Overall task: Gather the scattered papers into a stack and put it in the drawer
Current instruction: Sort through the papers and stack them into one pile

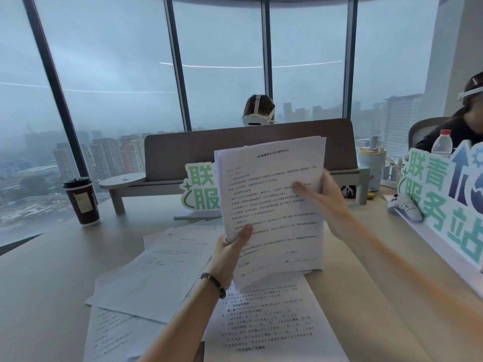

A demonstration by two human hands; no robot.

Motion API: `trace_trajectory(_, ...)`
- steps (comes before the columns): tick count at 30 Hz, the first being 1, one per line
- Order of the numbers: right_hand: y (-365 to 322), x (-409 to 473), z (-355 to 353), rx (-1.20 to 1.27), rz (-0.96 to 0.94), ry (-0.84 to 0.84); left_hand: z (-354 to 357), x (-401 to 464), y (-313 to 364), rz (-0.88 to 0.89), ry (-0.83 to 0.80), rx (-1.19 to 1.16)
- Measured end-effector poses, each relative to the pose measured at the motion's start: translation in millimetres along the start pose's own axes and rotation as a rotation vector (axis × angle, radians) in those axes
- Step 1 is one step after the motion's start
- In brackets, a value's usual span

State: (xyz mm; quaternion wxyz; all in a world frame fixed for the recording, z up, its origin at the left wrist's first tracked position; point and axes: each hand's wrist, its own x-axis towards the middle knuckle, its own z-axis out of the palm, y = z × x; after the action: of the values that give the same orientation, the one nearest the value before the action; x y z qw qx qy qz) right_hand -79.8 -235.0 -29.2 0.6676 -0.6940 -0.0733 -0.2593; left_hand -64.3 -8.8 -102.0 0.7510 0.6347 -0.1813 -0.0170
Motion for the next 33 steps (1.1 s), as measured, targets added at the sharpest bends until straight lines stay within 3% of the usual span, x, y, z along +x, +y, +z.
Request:
trace_trajectory(3,33,-13,0,-0.096,0.11,-0.031,0,2,-2,0.011,0.037,0.067)
trace_trajectory(7,34,-23,5,-0.178,0.017,-0.007,-3,12,-7,0.064,0.097,0.281)
trace_trajectory(12,29,-25,10,-0.217,-0.01,-0.044,-11,18,-2,0.013,0.154,0.291)
trace_trajectory(17,32,-25,3,-0.075,0.25,-0.138,-31,24,7,-0.16,0.075,0.207)
trace_trajectory(19,40,-26,4,-0.197,0.346,-0.177,-48,28,7,-0.268,0.063,0.22)
trace_trajectory(23,57,-28,5,-0.784,0.399,-0.152,-78,39,-3,-0.467,0.099,0.357)
trace_trajectory(25,66,-30,3,-0.857,0.425,-0.2,-81,43,-12,-0.52,0.107,0.501)
trace_trajectory(28,75,-32,5,-0.822,0.43,-0.242,-78,45,-23,-0.556,0.124,0.764)
trace_trajectory(33,80,-34,7,-0.571,0.524,-0.215,-74,48,-29,-0.574,0.111,0.761)
